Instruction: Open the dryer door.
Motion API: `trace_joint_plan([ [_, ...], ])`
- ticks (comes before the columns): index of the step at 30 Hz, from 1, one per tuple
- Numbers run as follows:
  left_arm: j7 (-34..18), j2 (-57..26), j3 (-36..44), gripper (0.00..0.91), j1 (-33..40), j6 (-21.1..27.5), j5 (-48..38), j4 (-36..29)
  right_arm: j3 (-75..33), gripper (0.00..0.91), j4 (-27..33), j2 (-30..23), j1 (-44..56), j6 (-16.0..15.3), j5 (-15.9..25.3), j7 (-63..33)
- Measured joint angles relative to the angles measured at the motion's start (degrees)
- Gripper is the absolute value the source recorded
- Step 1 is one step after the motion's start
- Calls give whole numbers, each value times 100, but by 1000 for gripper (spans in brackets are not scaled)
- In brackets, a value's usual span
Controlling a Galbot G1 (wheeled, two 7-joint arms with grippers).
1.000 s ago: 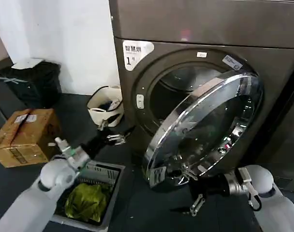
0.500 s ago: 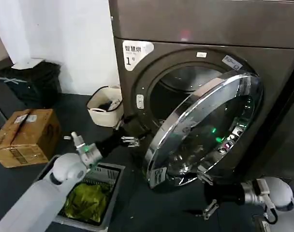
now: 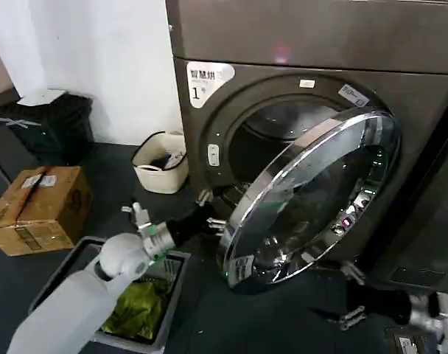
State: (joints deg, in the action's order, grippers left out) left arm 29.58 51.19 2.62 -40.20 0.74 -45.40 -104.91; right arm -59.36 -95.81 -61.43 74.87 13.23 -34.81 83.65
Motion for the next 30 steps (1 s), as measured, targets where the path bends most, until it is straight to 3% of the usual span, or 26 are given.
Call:
trace_joint_plan([
  [16,77,62,723,907,340,-9,-89,-197,-2210,907,12,-183,461,-43,-333,-385],
  [26,53,170,1246,907,622,-53,-95,-163,-3351,907,182,-101,600,16,-342,-1908],
  [30,35,243,1485,907,780,-84,-101,-89,-3736,907,183,-35,659,-195,-111,-2720],
])
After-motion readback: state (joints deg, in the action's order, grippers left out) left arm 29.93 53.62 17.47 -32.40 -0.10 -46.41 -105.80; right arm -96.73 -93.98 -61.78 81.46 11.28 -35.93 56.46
